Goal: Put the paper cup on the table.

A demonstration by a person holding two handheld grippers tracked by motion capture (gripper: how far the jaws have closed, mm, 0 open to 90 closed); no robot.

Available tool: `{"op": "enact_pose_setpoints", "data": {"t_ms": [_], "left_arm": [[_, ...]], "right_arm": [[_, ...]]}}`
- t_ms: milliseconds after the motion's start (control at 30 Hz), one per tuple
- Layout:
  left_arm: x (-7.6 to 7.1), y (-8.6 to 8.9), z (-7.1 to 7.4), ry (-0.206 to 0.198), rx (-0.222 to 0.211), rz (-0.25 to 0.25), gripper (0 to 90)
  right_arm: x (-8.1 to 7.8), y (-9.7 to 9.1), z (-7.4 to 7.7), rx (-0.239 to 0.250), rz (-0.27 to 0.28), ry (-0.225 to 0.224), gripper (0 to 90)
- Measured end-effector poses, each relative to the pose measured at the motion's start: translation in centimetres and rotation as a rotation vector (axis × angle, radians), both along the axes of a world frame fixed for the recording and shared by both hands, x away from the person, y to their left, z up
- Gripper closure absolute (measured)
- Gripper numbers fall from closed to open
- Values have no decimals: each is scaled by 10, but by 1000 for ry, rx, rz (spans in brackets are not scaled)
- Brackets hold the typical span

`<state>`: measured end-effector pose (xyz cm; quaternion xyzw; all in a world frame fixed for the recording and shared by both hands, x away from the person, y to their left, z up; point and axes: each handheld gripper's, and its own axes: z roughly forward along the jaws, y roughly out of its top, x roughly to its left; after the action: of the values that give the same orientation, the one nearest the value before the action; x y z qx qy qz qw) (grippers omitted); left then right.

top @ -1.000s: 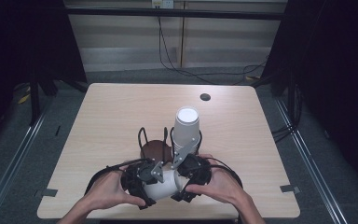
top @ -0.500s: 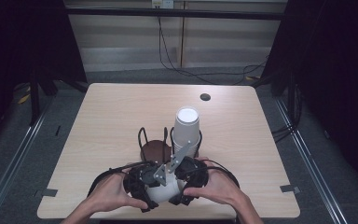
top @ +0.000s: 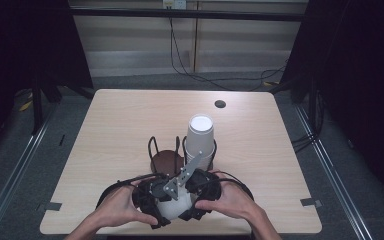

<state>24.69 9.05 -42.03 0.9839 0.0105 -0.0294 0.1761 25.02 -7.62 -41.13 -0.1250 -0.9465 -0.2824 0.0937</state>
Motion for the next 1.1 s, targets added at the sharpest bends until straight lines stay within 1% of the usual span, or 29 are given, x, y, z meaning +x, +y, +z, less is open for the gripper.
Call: {"op": "enact_pose_setpoints", "data": {"t_ms": [33, 67, 133, 200, 233, 267, 300, 333, 400, 467, 500, 533, 567, 600, 633, 667, 700, 733, 767, 833, 900, 933, 1067, 1100], "left_arm": [[0, 0, -1, 0, 0, 1, 174], [0, 0, 0, -2, 9, -5, 174], [-2, 0, -1, -2, 9, -11, 171], [-2, 0, -1, -19, 5, -15, 163], [-1, 0, -1, -20, -1, -19, 161], [-1, 1, 0, -26, -6, -20, 159], [-1, 2, 0, -32, -17, -8, 154], [-1, 3, 0, -32, -21, -5, 150], [0, 4, 0, -20, -39, 7, 143], [2, 3, -1, -4, -45, 13, 137], [2, 4, -1, -7, -57, 10, 133], [1, 4, -2, -3, -74, 24, 133], [1, 5, -2, -18, -84, 21, 134], [1, 5, -2, -21, -97, 22, 134], [2, 6, -1, -31, -92, 13, 135], [1, 6, -2, -28, -100, 22, 134], [0, 6, -2, -41, -101, 5, 135], [0, 6, -2, -56, -107, -4, 138], [0, 6, -2, -63, -112, -11, 140], [0, 7, -3, -76, -124, -25, 143], [0, 8, -3, -77, -139, -28, 142], [0, 9, -3, -70, -145, -30, 142], [1, 12, -2, -57, -180, -37, 143], [2, 13, -1, -51, -183, -39, 143]], "right_arm": [[0, 0, -1, 3, 5, 4, 248], [1, 0, -2, 10, 11, -2, 250], [-2, 1, -1, -6, 2, 6, 254], [-2, 1, -1, -12, 8, -1, 255], [-2, 1, -1, -5, 13, -14, 256], [-1, 0, -2, -1, 17, -15, 256], [-1, 0, -1, -9, 6, -11, 256], [-1, 0, -1, -3, 5, -22, 256], [-1, -1, 0, 3, 4, -21, 254], [-1, -1, 0, 0, -2, -22, 255], [-1, -1, 0, 0, -2, -21, 255], [-1, -1, 0, 3, -2, -27, 255], [0, -1, 0, 6, -1, -31, 255], [-1, -2, 0, 7, -12, -29, 255], [0, -2, 0, 9, -4, -36, 255], [0, -2, 0, 6, -12, -36, 255], [0, -2, 0, 8, -11, -37, 255], [0, -2, 0, 1, -17, -28, 254], [-1, -1, 0, -2, -21, -30, 254], [0, -1, -1, -2, -8, -40, 254], [0, -1, -1, -5, -12, -38, 254], [0, -1, -1, -6, -21, -32, 254], [0, -3, 0, 0, -23, -22, 254], [0, -3, 0, 2, -23, -18, 255]]}}
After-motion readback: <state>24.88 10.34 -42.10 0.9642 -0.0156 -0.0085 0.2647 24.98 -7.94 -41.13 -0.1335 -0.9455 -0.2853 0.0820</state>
